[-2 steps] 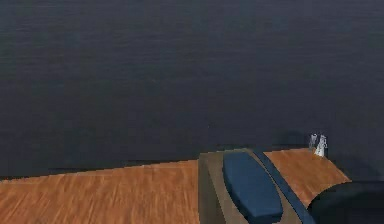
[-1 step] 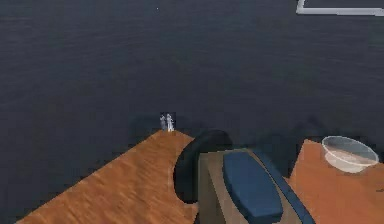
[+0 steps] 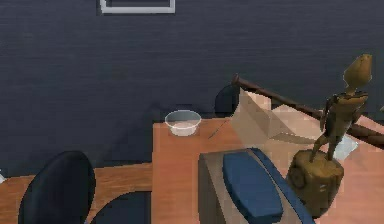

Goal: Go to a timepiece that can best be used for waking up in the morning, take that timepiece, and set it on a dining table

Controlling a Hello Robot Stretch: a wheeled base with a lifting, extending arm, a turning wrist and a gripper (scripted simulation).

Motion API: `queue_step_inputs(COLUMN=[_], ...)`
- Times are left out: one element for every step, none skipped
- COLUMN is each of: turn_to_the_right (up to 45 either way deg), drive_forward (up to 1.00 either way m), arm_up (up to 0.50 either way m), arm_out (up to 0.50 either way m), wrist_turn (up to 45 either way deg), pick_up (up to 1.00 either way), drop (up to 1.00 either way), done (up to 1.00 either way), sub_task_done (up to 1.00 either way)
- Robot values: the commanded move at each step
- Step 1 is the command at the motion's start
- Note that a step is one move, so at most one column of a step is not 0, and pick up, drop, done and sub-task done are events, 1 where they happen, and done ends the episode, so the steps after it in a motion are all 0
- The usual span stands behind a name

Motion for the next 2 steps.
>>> queue_step_inputs(turn_to_the_right=[12.0,-45.0], drive_forward=[0.00,0.00], arm_up=[0.00,0.00], arm_out=[0.00,0.00], wrist_turn=[0.0,0.0], pick_up=[0.00,0.00], drop=[0.00,0.00], done=[0.00,0.00], sub_task_done=[0.00,0.00])
